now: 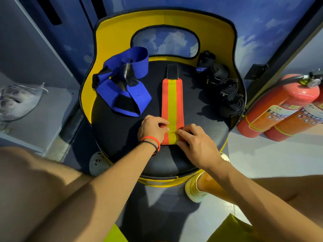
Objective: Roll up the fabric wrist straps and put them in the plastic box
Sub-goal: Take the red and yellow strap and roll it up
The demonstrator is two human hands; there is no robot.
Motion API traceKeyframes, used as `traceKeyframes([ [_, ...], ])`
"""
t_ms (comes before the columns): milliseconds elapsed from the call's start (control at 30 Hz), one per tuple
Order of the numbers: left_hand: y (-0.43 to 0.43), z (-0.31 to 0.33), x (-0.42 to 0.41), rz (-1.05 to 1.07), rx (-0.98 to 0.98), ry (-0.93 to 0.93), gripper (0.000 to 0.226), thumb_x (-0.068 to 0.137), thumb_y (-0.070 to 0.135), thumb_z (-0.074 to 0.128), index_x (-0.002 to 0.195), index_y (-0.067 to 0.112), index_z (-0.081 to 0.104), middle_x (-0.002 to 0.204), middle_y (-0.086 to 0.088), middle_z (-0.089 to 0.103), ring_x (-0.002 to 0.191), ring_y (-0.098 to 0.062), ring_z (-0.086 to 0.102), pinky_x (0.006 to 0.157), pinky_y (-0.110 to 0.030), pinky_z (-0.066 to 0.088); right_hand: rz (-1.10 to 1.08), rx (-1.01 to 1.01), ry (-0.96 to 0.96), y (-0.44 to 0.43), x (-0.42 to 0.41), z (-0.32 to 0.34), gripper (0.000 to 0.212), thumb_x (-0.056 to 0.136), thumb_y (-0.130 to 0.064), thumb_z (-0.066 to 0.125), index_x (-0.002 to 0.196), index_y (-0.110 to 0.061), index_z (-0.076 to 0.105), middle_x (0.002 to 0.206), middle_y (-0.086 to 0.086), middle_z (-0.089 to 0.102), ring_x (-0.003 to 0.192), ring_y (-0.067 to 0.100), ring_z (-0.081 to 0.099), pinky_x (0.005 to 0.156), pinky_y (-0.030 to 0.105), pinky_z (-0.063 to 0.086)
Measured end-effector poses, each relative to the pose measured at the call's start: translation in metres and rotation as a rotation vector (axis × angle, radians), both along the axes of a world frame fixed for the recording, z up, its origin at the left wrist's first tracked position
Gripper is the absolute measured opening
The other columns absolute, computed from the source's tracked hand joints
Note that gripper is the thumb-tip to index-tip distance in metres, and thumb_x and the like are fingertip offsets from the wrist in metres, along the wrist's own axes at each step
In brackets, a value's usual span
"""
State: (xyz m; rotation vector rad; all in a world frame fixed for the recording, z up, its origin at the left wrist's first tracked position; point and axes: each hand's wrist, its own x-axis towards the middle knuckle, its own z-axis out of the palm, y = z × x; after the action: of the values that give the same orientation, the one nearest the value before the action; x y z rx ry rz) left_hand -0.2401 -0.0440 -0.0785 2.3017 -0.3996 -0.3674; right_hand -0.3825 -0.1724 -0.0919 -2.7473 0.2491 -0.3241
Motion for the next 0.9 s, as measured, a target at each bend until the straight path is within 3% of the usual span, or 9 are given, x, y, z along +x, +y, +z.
traceKeyframes([
  [167, -0.003, 0.006, 0.004, 0.105, -0.034, 0.121, 0.015, 0.085, 0.015, 0.077, 0.09, 0.028, 0.081, 0.103, 0.01, 0.074, 0.095, -0.011, 0.064, 0.084, -0.03, 0.055, 0.017, 0.019, 0.089, -0.007, 0.014, 0.001, 0.048, 0.098, -0.051, 0.042, 0.13, -0.021, 0.064, 0.117, -0.001, 0.056, 0.095, 0.025, 0.05, 0.08, 0.048, 0.051],
  [300, 0.008, 0.004, 0.006, 0.105, -0.12, 0.199, 0.015, 0.091, 0.02, 0.068, 0.099, 0.024, 0.081, 0.105, 0.011, 0.076, 0.1, -0.009, 0.067, 0.085, -0.022, 0.052, -0.076, 0.201, 0.103, -0.012, 0.023, 0.007, 0.034, 0.097, -0.048, 0.061, 0.122, -0.025, 0.065, 0.109, -0.002, 0.063, 0.1, 0.025, 0.057, 0.085, 0.046, 0.05],
  [400, 0.021, 0.0, 0.005, 0.078, -0.243, 0.327, 0.022, 0.089, 0.035, 0.072, 0.107, 0.024, 0.079, 0.105, 0.015, 0.074, 0.103, -0.007, 0.067, 0.095, -0.029, 0.054, -0.204, 0.408, 0.06, -0.011, 0.029, 0.01, 0.029, 0.091, -0.049, 0.07, 0.103, -0.025, 0.058, 0.096, -0.008, 0.064, 0.09, 0.021, 0.06, 0.078, 0.038, 0.051],
  [467, 0.025, 0.0, 0.001, 0.038, -0.253, 0.298, 0.023, 0.088, 0.033, 0.074, 0.11, 0.025, 0.077, 0.105, 0.016, 0.072, 0.103, -0.004, 0.066, 0.094, -0.027, 0.054, -0.276, 0.495, 0.076, -0.013, 0.035, 0.013, 0.032, 0.088, -0.051, 0.073, 0.097, -0.022, 0.062, 0.09, -0.011, 0.062, 0.088, 0.018, 0.062, 0.077, 0.036, 0.052],
  [567, 0.023, 0.0, -0.004, 0.05, -0.318, 0.303, 0.035, 0.086, 0.025, 0.078, 0.12, 0.02, 0.073, 0.112, 0.01, 0.07, 0.101, 0.002, 0.064, 0.084, -0.012, 0.05, -0.357, 0.537, 0.106, -0.015, 0.044, 0.016, 0.037, 0.087, -0.055, 0.072, 0.097, -0.02, 0.069, 0.09, -0.007, 0.067, 0.087, 0.016, 0.064, 0.074, 0.033, 0.052],
  [633, 0.02, 0.002, -0.008, 0.059, -0.31, 0.308, 0.041, 0.085, 0.022, 0.079, 0.124, 0.019, 0.071, 0.116, 0.007, 0.07, 0.104, -0.002, 0.064, 0.084, -0.012, 0.049, -0.398, 0.515, 0.106, -0.013, 0.048, 0.017, 0.039, 0.089, -0.058, 0.068, 0.095, -0.02, 0.069, 0.087, -0.004, 0.067, 0.084, 0.017, 0.064, 0.072, 0.035, 0.052],
  [700, 0.014, 0.004, -0.009, 0.102, -0.252, 0.256, 0.032, 0.085, 0.024, 0.078, 0.117, 0.022, 0.074, 0.109, 0.008, 0.073, 0.104, -0.008, 0.067, 0.087, -0.022, 0.054, -0.428, 0.483, 0.075, -0.009, 0.051, 0.015, 0.04, 0.091, -0.058, 0.066, 0.09, -0.018, 0.068, 0.082, -0.003, 0.065, 0.081, 0.02, 0.063, 0.069, 0.035, 0.05],
  [800, 0.005, 0.016, -0.01, 0.165, -0.141, 0.184, 0.006, 0.085, 0.026, 0.073, 0.09, 0.028, 0.076, 0.092, 0.009, 0.075, 0.09, -0.013, 0.069, 0.079, -0.028, 0.056, -0.433, 0.465, -0.039, 0.003, 0.048, 0.013, 0.036, 0.094, -0.052, 0.066, 0.092, -0.016, 0.066, 0.083, -0.001, 0.07, 0.082, 0.024, 0.066, 0.07, 0.036, 0.051],
  [900, 0.004, 0.022, -0.011, 0.159, -0.114, 0.2, 0.014, 0.085, 0.025, 0.071, 0.074, 0.031, 0.068, 0.088, 0.007, 0.073, 0.087, -0.015, 0.068, 0.075, -0.028, 0.055, -0.418, 0.484, -0.061, 0.013, 0.038, 0.015, 0.029, 0.094, -0.044, 0.069, 0.103, -0.021, 0.054, 0.095, -0.002, 0.073, 0.087, 0.027, 0.066, 0.075, 0.039, 0.053],
])
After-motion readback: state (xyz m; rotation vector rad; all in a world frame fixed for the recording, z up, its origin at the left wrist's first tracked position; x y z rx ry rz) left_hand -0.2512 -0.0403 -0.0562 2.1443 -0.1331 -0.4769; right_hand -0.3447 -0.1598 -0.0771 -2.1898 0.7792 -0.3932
